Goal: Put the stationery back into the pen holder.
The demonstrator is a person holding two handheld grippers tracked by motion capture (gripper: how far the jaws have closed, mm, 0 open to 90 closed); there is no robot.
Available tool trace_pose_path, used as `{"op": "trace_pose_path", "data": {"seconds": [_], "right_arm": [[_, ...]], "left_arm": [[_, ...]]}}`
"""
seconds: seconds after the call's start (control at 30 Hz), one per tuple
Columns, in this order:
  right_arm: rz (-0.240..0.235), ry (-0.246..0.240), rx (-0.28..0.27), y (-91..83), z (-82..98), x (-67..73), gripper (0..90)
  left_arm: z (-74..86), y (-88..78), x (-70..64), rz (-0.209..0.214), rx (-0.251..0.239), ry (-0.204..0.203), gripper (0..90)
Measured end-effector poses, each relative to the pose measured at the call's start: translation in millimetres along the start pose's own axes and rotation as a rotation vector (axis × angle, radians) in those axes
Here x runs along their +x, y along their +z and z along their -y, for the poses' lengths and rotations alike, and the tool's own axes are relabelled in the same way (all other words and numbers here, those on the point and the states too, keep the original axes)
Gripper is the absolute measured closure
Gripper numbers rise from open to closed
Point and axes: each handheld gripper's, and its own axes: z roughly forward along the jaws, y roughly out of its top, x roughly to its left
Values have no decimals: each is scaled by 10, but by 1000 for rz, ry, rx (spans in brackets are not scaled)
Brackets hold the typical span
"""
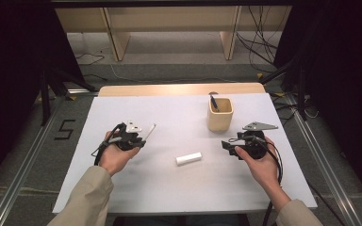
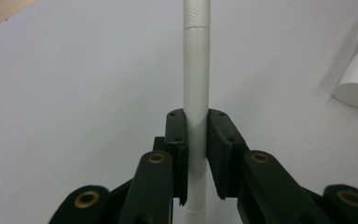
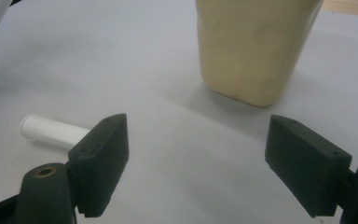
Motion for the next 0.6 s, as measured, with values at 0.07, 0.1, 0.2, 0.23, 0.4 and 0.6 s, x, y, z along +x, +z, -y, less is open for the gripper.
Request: {"op": "trace_pose_path", "data": {"seconds": [0.07,0.1,0.2,0.23,0.4,0.6], "right_arm": [[-3,3,0,3,0,5,224],[-6,4,0,6,2,8,224],[-15,6,1,13,5,11,224],[-16,7,0,16,6,13,224],[-17,6,3,23,7,18,224],[-21,1,7,35,12,27,224]], "left_arm": [[3,-12,-18,-2,-16,2,789],[4,-14,-23,-3,-23,-1,789],[7,-33,-38,-1,-42,-4,789],[9,-37,-46,1,-48,-5,789],[14,-36,-84,7,-58,-2,789],[3,-37,-121,11,-65,3,789]]}}
